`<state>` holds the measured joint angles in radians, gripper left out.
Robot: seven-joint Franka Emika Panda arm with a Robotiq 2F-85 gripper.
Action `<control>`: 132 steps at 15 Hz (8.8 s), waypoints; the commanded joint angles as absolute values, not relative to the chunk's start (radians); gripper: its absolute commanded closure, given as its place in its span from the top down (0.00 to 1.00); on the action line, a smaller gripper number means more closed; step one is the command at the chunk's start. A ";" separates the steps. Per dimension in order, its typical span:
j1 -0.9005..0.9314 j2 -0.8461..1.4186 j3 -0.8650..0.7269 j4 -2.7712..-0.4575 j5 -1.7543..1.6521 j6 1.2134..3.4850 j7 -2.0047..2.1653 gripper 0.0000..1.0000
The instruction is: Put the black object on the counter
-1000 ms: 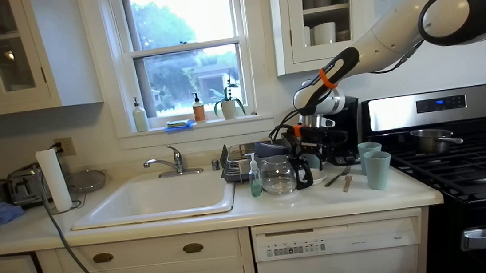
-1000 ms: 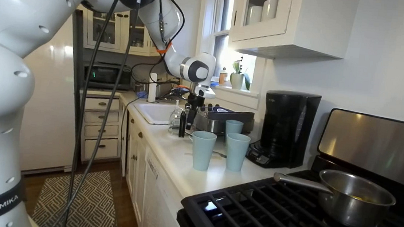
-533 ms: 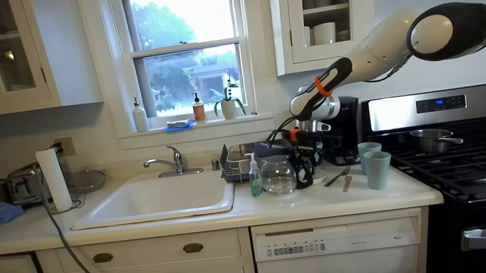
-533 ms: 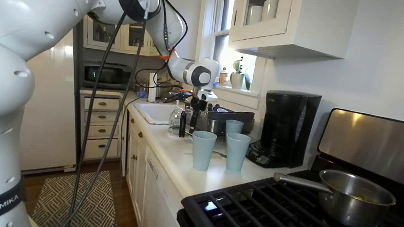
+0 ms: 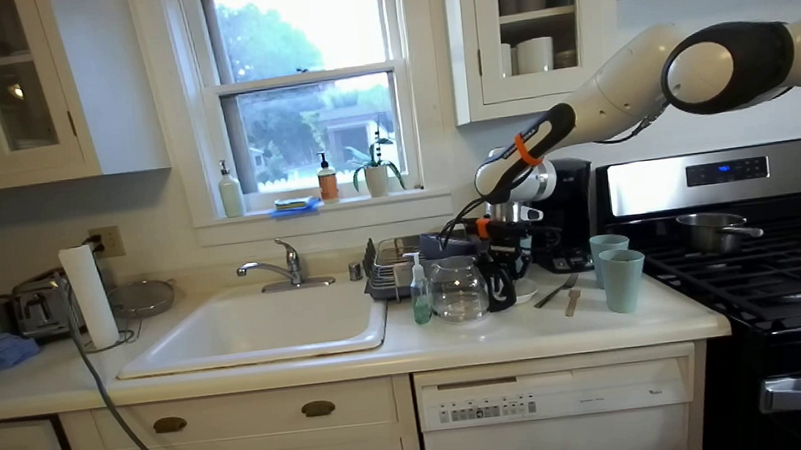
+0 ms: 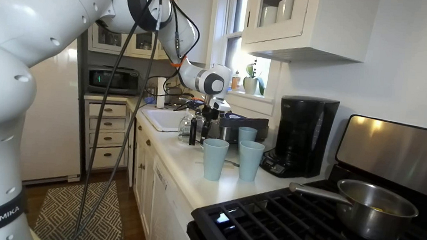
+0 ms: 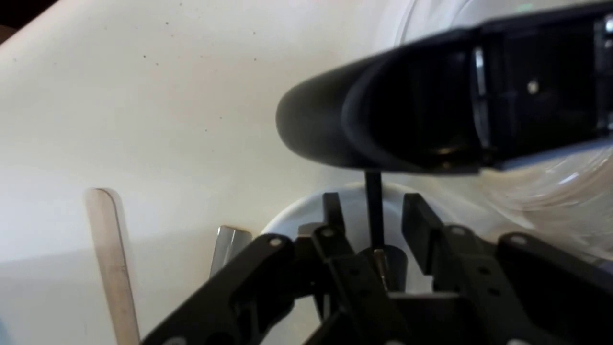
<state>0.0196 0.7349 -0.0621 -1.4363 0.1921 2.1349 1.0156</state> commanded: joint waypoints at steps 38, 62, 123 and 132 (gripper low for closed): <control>-0.019 0.804 -0.067 -1.346 0.213 2.135 0.996 0.35; -0.006 0.650 -0.120 -1.434 0.141 2.095 0.982 0.10; 0.181 0.372 -0.079 -2.125 -0.251 2.414 1.173 0.05; 0.181 0.402 -0.100 -2.102 -0.256 2.447 1.179 0.40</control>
<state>0.1768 0.3994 -0.0933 -2.0946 -0.2447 2.4231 1.1740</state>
